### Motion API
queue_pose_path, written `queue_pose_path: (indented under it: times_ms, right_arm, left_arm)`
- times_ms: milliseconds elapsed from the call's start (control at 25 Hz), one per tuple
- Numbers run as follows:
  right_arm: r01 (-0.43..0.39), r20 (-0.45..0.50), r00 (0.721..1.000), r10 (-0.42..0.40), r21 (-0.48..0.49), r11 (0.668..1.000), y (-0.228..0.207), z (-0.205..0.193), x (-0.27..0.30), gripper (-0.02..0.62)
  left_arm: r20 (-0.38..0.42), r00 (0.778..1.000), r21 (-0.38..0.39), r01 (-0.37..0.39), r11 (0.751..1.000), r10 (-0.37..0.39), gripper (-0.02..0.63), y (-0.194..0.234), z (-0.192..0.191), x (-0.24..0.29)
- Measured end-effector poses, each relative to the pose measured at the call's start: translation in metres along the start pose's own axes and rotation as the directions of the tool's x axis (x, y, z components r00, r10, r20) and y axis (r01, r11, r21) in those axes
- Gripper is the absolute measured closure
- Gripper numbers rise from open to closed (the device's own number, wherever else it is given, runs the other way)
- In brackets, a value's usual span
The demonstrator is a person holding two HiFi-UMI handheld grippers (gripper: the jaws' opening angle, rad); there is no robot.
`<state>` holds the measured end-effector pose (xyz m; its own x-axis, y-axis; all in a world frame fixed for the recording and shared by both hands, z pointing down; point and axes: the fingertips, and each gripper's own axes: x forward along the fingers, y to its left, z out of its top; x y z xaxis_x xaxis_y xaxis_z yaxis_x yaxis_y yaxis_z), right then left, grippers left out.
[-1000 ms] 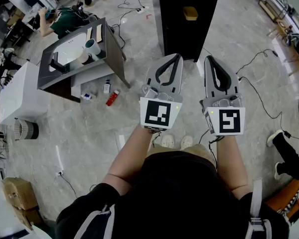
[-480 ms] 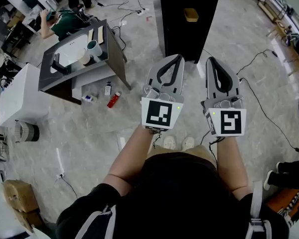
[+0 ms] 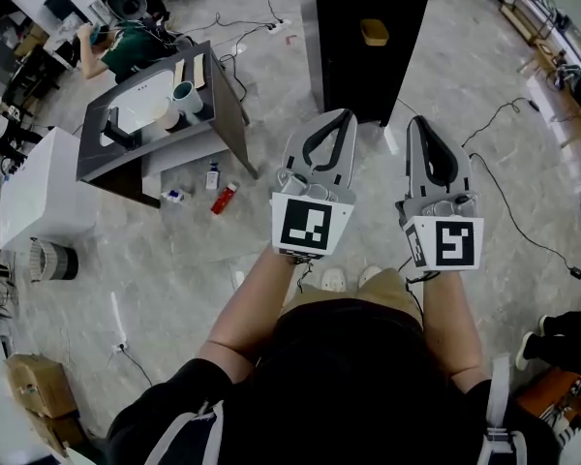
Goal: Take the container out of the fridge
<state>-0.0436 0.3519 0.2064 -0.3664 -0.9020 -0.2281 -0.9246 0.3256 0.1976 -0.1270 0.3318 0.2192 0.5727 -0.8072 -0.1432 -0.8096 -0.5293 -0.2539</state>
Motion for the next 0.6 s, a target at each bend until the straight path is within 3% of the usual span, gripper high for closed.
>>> queue_pose_path:
  times_ms: [240,600]
  right_arm:
    - [0.018,-0.003,1.0,-0.018,-0.016,1.0,-0.005,0.001,0.0,0.56]
    - [0.054,0.031,0.998,-0.053,-0.048,0.997,-0.02,-0.013,0.005,0.56]
  left_arm:
    - [-0.017,1.0,-0.003,0.015,1.0,-0.015,0.581,0.0,-0.004,0.005]
    - [0.03,0.999,0.007,0.016,1.0,-0.017,0.581,0.004,-0.015,0.024]
